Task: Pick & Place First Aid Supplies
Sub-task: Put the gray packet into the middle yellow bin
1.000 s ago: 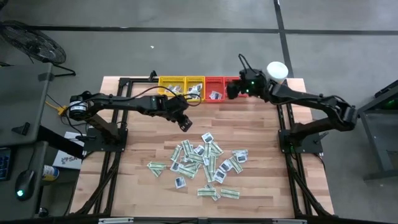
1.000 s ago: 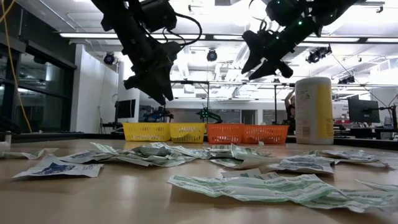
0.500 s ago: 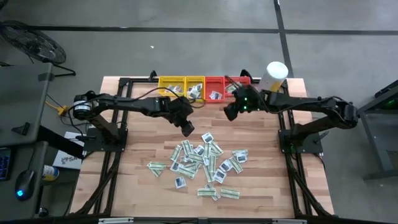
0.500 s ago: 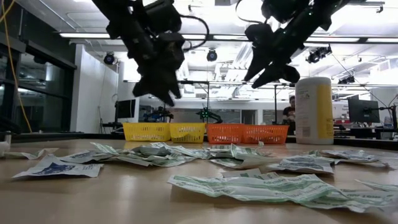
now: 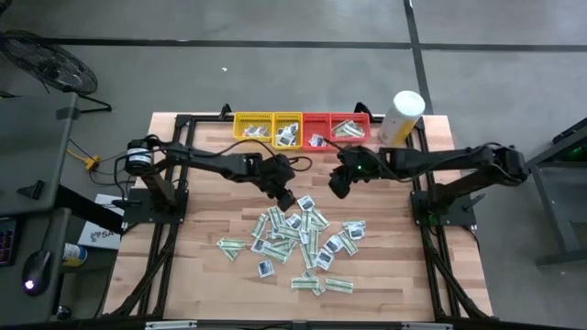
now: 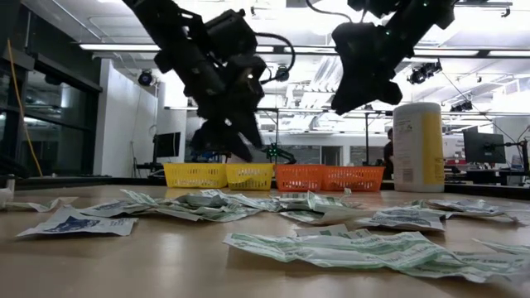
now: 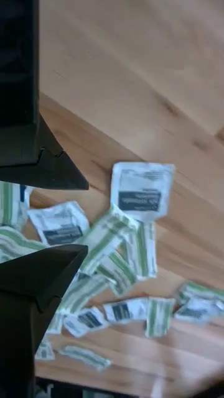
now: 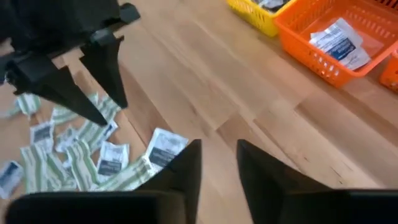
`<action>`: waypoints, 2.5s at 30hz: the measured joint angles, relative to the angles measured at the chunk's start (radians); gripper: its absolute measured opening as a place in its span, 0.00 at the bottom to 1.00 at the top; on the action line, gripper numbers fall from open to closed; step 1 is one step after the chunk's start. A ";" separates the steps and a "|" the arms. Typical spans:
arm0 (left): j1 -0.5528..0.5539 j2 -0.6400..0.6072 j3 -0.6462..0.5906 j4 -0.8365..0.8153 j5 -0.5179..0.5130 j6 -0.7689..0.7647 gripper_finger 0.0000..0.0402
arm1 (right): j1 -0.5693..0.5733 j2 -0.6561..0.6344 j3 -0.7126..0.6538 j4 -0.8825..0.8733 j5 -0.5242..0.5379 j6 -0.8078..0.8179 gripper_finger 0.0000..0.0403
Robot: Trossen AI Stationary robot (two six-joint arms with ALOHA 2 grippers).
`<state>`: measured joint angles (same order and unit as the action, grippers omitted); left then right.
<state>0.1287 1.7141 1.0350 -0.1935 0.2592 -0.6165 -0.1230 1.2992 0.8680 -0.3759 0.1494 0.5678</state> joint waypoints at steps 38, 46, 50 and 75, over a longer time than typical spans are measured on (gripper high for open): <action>0.002 0.167 0.001 0.108 -0.019 -0.073 0.38 | 0.079 0.485 0.001 0.332 -0.186 0.063 0.00; 0.002 0.170 0.001 0.123 -0.027 -0.073 0.38 | 0.079 0.502 0.001 0.346 -0.184 0.084 0.00; 0.002 0.171 0.000 0.139 -0.038 -0.073 0.38 | 0.079 0.502 0.001 0.349 -0.183 0.084 0.00; 0.002 0.173 -0.001 0.227 -0.058 -0.123 0.38 | 0.079 0.502 0.003 0.321 -0.183 0.090 0.00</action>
<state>0.1307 1.8870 1.0340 0.0338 0.2011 -0.7392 -0.0437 1.8011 0.8707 -0.0552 -0.0334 0.6575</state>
